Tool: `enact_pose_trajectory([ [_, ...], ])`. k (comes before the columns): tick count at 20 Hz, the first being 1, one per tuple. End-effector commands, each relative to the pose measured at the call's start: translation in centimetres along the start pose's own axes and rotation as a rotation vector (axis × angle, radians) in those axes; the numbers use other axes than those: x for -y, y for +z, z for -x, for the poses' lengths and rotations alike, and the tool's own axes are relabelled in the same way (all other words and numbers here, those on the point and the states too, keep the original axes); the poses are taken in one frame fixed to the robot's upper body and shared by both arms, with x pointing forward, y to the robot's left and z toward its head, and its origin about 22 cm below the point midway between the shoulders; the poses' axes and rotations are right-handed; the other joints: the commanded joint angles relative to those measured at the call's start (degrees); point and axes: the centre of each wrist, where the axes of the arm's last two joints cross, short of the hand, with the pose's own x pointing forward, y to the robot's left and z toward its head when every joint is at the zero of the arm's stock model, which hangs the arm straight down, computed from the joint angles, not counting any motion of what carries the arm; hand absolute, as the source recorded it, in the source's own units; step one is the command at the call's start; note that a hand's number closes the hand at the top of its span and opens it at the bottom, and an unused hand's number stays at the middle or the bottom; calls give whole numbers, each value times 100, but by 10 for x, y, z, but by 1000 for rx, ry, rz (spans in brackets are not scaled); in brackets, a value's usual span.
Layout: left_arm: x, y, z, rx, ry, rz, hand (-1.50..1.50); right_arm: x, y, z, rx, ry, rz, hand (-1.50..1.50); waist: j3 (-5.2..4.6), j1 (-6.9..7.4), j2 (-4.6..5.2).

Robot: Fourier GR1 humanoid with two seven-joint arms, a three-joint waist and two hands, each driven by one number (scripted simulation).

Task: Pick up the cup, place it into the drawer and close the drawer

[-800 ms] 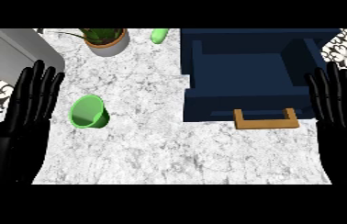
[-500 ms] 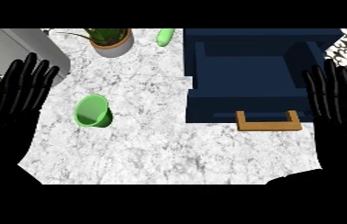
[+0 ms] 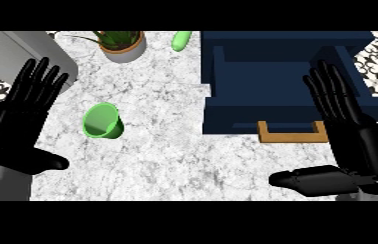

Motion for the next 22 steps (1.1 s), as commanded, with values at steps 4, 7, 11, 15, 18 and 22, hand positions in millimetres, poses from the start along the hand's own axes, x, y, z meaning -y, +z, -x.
enact_pose_trajectory([
  [4,-40,2,47,-86,-29,-41,-150,1,-16,14,-2,-6,6,-150,1,-15,4],
  [7,-32,0,55,-137,-54,-50,-150,8,-2,30,16,-11,-29,-150,5,-6,-7],
  [11,-69,5,75,-167,-55,-100,-150,22,-35,-11,26,12,-6,-150,-1,-33,1],
  [15,-62,14,98,-192,-77,-119,-150,24,-28,8,31,20,-3,-150,3,-5,-8],
  [18,-67,23,129,-231,-116,-115,-150,19,-39,-8,47,17,-14,-150,-3,-62,10],
  [22,-84,32,137,-230,-91,-136,-150,21,-24,10,17,23,-7,-150,0,-48,0],
])
